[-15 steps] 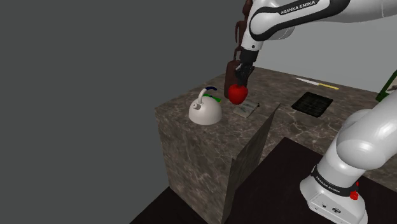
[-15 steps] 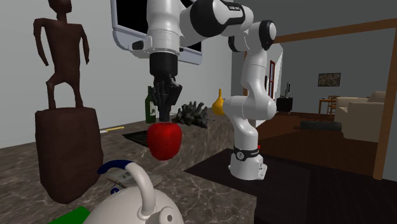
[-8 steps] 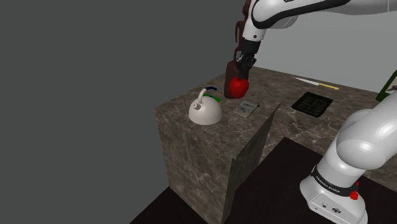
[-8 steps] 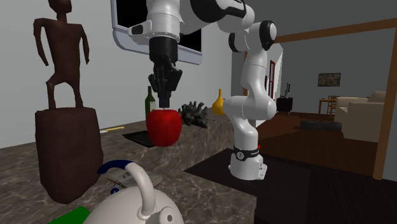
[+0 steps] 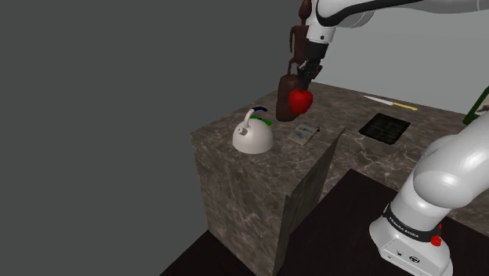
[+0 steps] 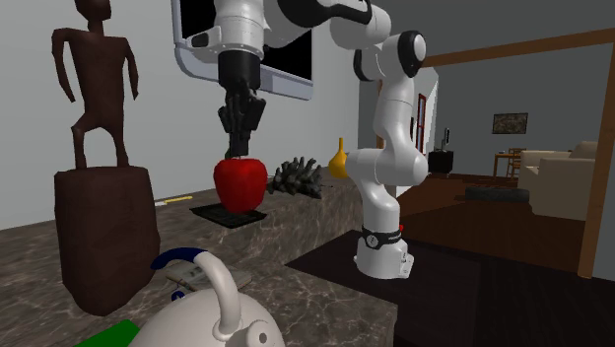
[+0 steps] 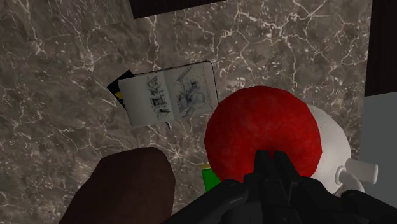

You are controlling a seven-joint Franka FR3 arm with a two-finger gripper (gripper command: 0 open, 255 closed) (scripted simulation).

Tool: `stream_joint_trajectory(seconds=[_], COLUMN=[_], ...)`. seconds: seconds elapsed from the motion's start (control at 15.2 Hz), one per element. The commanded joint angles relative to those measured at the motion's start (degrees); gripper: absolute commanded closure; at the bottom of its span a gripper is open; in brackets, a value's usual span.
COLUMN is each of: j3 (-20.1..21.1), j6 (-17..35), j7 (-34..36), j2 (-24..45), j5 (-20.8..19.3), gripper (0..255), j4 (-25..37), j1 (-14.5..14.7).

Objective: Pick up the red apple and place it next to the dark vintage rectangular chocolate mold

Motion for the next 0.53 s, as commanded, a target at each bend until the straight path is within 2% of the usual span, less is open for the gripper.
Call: stream_joint_trajectory(seconds=[0.0,0.46], j3=[-1.87,-8.63], j6=[0.19,0.70], j7=[-2.80,-13.04], j2=[0.69,5.45], j5=[-0.27,-0.29], gripper=[255,255], j4=[0.30,3.72], j1=[-0.95,-4.32])
